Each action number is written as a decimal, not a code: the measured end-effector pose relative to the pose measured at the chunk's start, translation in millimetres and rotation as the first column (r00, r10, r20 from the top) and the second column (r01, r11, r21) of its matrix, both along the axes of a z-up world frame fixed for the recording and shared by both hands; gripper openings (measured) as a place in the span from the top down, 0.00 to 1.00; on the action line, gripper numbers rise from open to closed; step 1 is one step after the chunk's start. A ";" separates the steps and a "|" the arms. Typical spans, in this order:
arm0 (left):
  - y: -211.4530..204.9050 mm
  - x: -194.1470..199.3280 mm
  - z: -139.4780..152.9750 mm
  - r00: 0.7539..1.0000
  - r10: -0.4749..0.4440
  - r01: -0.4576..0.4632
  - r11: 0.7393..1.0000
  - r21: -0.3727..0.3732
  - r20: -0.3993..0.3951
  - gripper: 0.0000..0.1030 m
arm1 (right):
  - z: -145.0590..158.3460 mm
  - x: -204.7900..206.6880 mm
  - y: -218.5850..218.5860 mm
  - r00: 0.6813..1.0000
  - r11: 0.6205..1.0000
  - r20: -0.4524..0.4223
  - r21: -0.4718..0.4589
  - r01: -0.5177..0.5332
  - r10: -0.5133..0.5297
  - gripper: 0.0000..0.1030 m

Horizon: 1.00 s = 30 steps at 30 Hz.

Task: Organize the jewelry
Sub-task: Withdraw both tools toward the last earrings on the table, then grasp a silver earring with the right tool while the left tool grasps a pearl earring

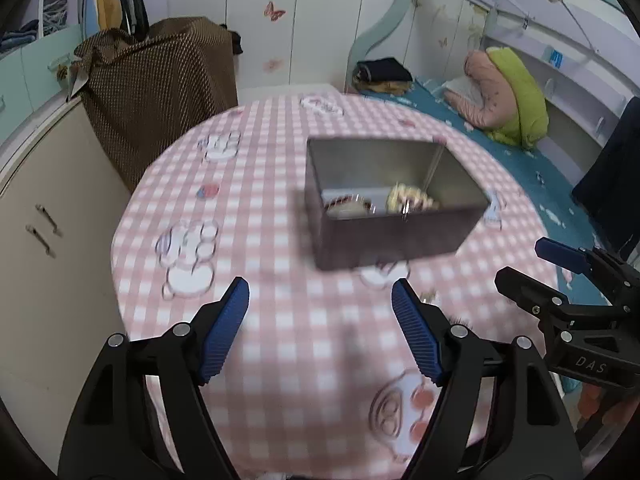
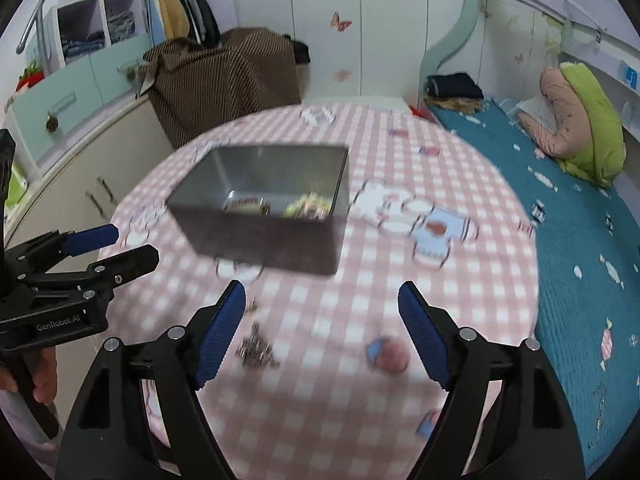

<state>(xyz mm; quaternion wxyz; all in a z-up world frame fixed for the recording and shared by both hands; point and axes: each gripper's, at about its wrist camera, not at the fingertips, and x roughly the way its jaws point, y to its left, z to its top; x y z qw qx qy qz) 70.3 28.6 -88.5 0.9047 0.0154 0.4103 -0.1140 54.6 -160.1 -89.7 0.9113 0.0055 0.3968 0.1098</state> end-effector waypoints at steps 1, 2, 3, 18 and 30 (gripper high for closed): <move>1.7 -2.3 -2.7 1.000 0.001 -0.001 1.000 0.001 -0.007 0.25 | -3.6 -2.1 2.3 1.000 1.000 -0.007 0.001 -0.007 0.007 0.27; 3.4 -4.8 -5.7 1.000 0.003 -0.003 1.000 0.002 -0.015 0.24 | -6.7 -3.2 4.8 1.000 1.000 -0.015 0.002 -0.014 0.014 0.27; 5.9 -7.7 -9.7 1.000 0.008 -0.008 1.000 0.005 -0.026 0.24 | -11.0 -5.0 9.1 0.999 1.000 -0.025 -0.001 -0.020 0.020 0.27; 7.9 -11.3 -24.0 0.998 0.005 -0.004 1.000 0.001 -0.067 0.19 | -40.8 -9.3 34.8 0.994 0.994 -0.046 -0.045 -0.099 0.097 0.81; -40.7 6.2 -29.3 0.990 -0.123 0.121 0.992 -0.028 -0.063 0.20 | -25.7 -2.1 -8.2 1.000 0.999 -0.012 -0.032 0.007 -0.007 0.92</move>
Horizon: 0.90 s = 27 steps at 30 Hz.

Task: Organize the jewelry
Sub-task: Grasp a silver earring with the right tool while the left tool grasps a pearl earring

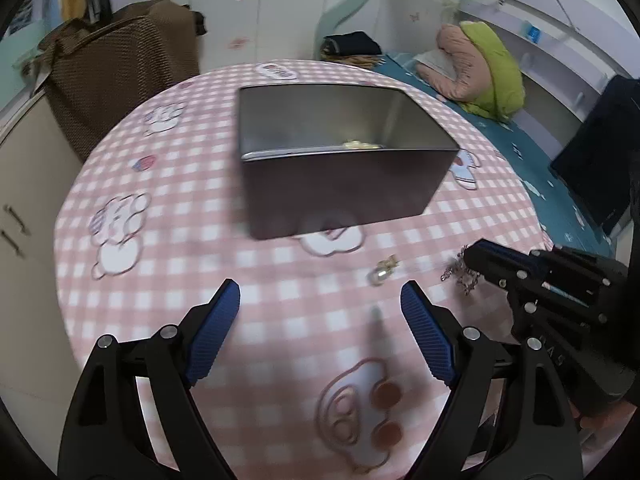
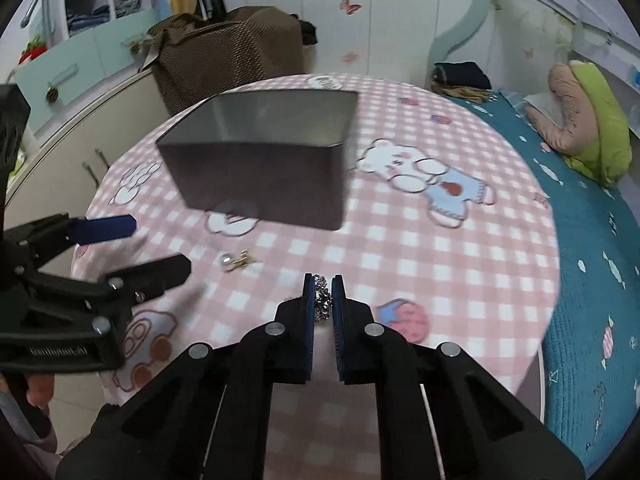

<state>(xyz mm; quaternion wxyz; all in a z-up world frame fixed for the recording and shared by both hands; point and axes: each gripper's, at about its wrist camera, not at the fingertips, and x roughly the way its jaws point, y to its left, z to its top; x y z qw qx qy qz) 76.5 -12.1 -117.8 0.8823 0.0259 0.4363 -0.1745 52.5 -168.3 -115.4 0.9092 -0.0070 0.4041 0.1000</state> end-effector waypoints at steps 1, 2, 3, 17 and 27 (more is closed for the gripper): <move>-4.2 1.9 -0.7 1.000 -0.008 0.008 1.000 0.003 0.003 0.23 | 2.4 0.8 -4.2 1.000 1.000 0.006 0.007 0.004 -0.004 0.92; -9.2 4.2 -2.0 1.000 -0.021 0.021 1.000 0.004 0.003 0.26 | 4.7 1.7 -7.4 1.000 1.000 0.013 0.010 0.014 -0.014 0.92; -12.3 6.1 -3.5 1.000 -0.028 0.028 1.000 0.006 -0.001 0.28 | 6.4 2.1 -9.9 1.000 1.000 0.019 0.013 0.020 -0.021 0.92; -32.6 23.8 -15.4 0.998 -0.063 0.064 0.994 0.091 -0.011 0.89 | 19.0 11.4 -28.5 0.997 0.998 0.058 0.037 0.042 -0.044 0.92; -16.7 19.3 2.2 1.000 -0.024 0.023 0.998 0.054 0.014 0.89 | 28.9 8.9 -22.0 0.996 0.998 0.081 0.047 0.031 -0.035 0.92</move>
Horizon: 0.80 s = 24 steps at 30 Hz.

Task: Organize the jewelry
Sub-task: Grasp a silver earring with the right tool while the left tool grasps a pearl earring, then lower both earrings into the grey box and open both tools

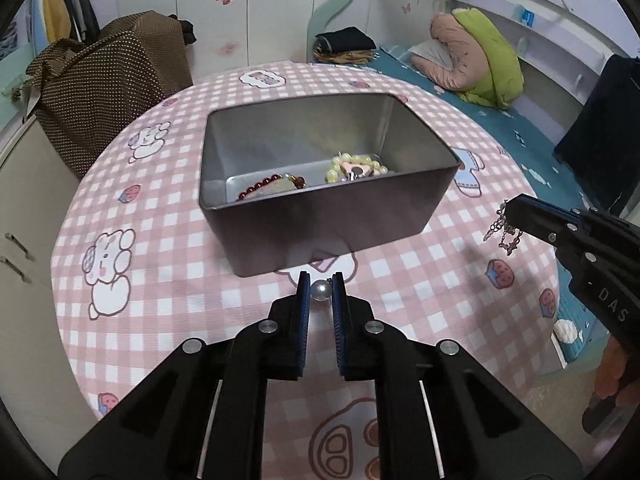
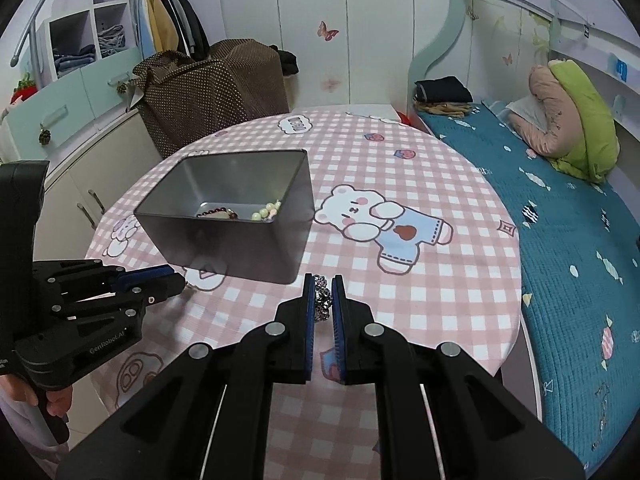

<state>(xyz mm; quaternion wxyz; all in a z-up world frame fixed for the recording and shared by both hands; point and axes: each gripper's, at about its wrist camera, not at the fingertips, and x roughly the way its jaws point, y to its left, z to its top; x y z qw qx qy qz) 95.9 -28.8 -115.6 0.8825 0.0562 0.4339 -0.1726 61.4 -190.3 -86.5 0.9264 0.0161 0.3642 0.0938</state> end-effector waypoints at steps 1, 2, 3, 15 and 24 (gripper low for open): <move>1.0 -0.8 2.6 1.000 0.000 0.000 1.000 -0.005 0.005 0.89 | 1.8 0.4 0.8 1.000 1.000 0.004 0.002 -0.002 0.002 0.92; 2.2 -0.9 4.9 1.000 0.002 -0.002 1.000 -0.007 0.007 0.89 | 3.9 0.8 1.7 1.000 1.000 0.009 0.003 -0.006 0.006 0.92; 3.2 -1.6 8.2 1.000 0.004 -0.004 1.000 -0.011 0.014 0.89 | 5.6 1.3 1.8 1.000 1.000 0.013 0.003 -0.008 0.008 0.92; 16.9 -5.0 45.6 0.997 0.044 -0.038 0.996 -0.086 0.069 0.89 | 34.2 6.2 12.8 0.995 0.999 0.093 0.013 -0.047 0.045 0.92; 24.2 12.8 75.4 0.988 0.091 -0.074 0.989 -0.131 0.124 0.89 | 63.8 17.3 29.1 0.981 0.995 0.175 0.027 -0.095 0.088 0.92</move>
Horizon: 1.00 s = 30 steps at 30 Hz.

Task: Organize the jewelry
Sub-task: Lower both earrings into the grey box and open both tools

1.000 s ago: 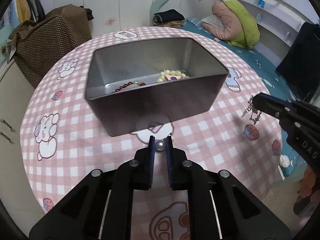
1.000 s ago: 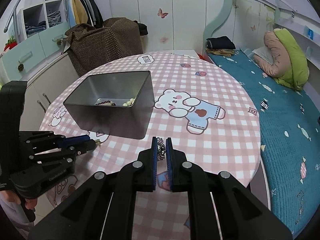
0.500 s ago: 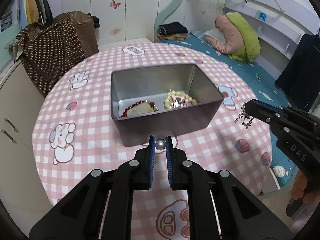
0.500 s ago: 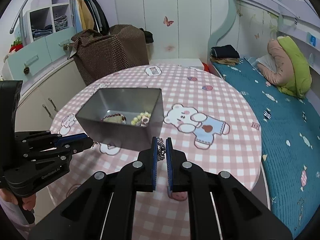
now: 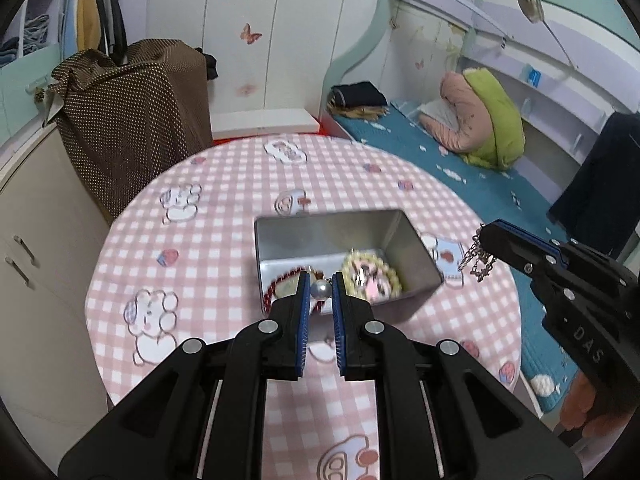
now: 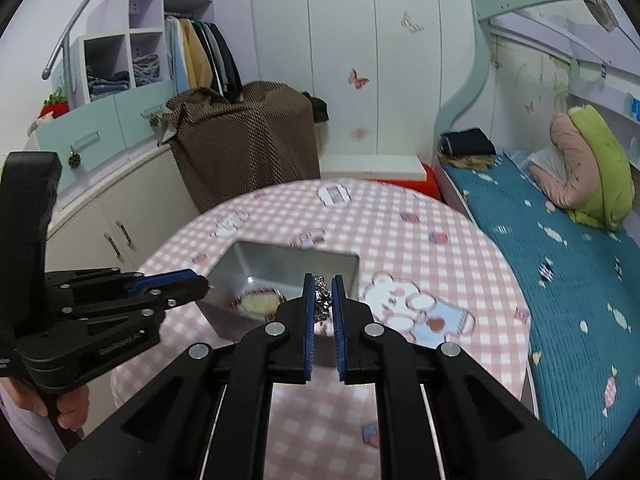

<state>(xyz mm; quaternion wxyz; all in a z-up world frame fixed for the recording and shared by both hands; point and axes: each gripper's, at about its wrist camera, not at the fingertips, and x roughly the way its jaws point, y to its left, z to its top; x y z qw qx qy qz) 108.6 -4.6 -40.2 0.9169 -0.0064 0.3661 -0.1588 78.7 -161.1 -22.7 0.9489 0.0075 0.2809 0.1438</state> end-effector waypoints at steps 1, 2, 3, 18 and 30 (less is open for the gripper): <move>0.4 2.9 2.7 1.000 0.004 -0.004 1.000 -0.004 0.005 0.89 | 2.0 2.6 2.1 1.000 1.000 0.005 0.002 -0.004 0.004 0.92; 0.8 5.2 3.9 1.000 0.007 -0.006 1.000 -0.007 0.008 0.89 | 3.3 4.9 4.1 1.000 1.000 0.008 0.004 -0.007 0.007 0.92; 0.5 8.5 5.6 1.000 0.007 -0.007 1.000 -0.012 0.011 0.89 | 4.6 9.3 6.4 1.000 1.000 0.010 0.005 -0.014 0.014 0.92; -5.8 49.4 -17.6 0.998 -0.010 0.008 1.000 -0.030 -0.058 0.89 | -20.0 56.4 20.2 0.993 0.997 -0.086 0.026 -0.074 0.076 0.92; 4.3 53.6 -12.9 0.997 0.061 -0.061 0.998 0.009 -0.039 0.41 | -16.1 57.5 -0.7 0.996 1.000 -0.081 0.004 0.022 -0.022 0.45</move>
